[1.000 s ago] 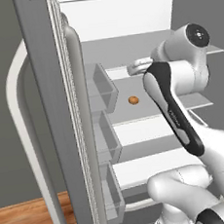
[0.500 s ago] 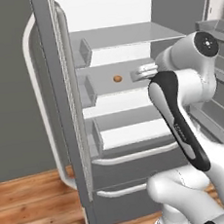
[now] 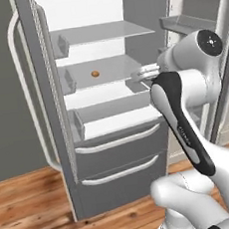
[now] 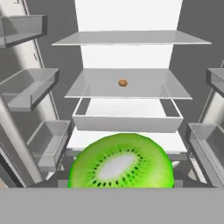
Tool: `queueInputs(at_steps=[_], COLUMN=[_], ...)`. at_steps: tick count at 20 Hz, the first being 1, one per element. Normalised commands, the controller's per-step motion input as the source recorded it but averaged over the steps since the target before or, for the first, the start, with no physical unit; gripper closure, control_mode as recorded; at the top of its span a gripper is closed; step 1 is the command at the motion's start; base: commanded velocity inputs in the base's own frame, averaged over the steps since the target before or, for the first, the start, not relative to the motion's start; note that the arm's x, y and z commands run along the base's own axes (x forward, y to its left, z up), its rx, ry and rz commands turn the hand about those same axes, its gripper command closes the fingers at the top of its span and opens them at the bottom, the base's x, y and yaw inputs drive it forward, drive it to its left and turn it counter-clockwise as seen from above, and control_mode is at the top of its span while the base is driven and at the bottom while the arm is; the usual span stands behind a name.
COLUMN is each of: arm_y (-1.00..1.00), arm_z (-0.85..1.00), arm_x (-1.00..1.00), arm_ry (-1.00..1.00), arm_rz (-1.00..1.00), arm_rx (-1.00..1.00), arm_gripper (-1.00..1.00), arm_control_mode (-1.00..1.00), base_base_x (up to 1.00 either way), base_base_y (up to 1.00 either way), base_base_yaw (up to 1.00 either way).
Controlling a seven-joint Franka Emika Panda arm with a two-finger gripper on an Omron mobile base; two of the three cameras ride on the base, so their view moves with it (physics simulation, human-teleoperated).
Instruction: Retrieve the kiwi and tangerine from the fridge and place them into the bowl on the dining table.
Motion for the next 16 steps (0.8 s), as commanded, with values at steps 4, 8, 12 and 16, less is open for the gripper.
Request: queueInputs(at_steps=[4,8,12,16], arm_y=[0.0,0.0,0.0,0.0], arm_z=[0.0,0.0,0.0,0.0], arm_x=[0.0,0.0,0.0,0.0], arm_ry=[0.0,0.0,0.0,0.0], arm_rz=[0.0,0.0,0.0,0.0], arm_rx=[0.0,0.0,0.0,0.0], arm_gripper=[1.0,1.0,1.0,1.0], arm_control_mode=[1.0,1.0,1.0,1.0], base_base_x=[-0.27,-0.34,-0.67,-0.99], base_base_y=[0.36,0.48,0.57,0.46], base_base_yaw=[-0.52,-0.57,-0.5,-0.43])
